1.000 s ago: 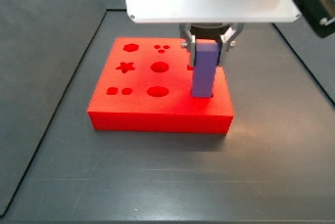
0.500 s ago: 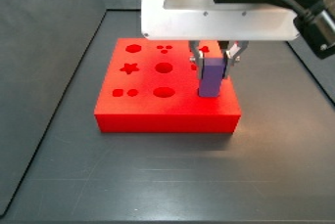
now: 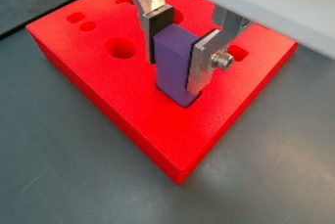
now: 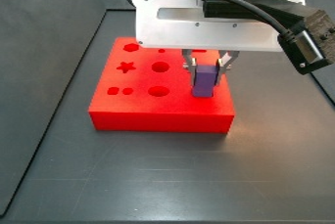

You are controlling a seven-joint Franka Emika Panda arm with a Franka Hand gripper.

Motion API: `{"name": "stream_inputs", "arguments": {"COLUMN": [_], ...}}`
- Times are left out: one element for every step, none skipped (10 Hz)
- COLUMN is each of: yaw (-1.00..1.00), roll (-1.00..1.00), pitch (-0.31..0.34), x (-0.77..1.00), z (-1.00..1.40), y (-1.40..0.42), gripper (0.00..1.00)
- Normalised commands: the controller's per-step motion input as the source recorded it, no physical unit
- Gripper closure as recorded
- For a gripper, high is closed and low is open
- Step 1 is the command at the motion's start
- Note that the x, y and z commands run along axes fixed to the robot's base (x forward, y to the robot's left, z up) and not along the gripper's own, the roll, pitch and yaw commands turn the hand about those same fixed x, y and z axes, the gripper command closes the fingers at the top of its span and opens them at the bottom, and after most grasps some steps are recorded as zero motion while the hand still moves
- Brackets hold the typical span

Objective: Insert the rectangle object.

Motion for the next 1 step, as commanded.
{"name": "stream_inputs", "arguments": {"yaw": [0.00], "roll": [0.00], "pitch": [0.000], "x": [0.00], "z": [0.00], "y": [0.00], "gripper": [1.00]}}
